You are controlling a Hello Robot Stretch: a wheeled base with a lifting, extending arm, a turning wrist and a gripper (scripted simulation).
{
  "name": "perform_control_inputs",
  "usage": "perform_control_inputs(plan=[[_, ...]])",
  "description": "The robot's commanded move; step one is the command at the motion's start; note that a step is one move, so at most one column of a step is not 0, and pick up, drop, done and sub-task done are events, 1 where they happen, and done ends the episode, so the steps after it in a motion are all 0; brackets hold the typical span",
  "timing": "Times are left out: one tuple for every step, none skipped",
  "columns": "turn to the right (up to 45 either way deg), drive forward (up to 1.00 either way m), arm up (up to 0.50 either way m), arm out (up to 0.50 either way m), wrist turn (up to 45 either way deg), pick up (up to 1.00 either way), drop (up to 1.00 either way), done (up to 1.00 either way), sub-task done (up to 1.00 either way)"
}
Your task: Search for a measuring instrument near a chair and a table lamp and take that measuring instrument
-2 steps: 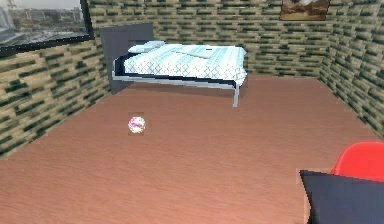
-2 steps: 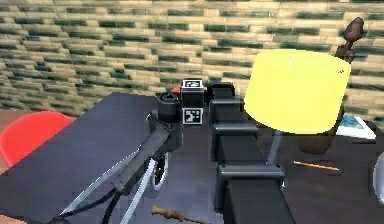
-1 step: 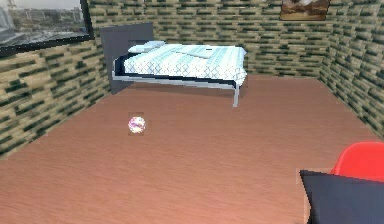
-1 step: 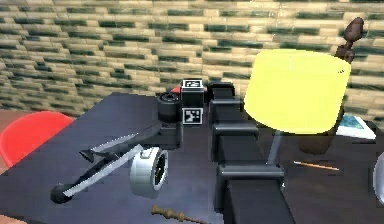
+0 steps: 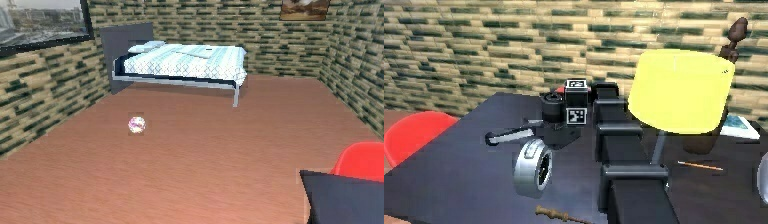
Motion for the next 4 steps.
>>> perform_control_inputs(plan=[[0.0,0.0,0.0,0.0,12.0,0.0,0.0,0.0,0.0],[0.0,0.0,-0.28,0.0,0.0,0.0,0.0,0.0,0.0],[0.0,0.0,0.0,0.0,0.0,1.0,0.0,0.0,0.0],[0.0,0.0,0.1,0.0,0.0,0.0,0.0,0.0,0.0]])
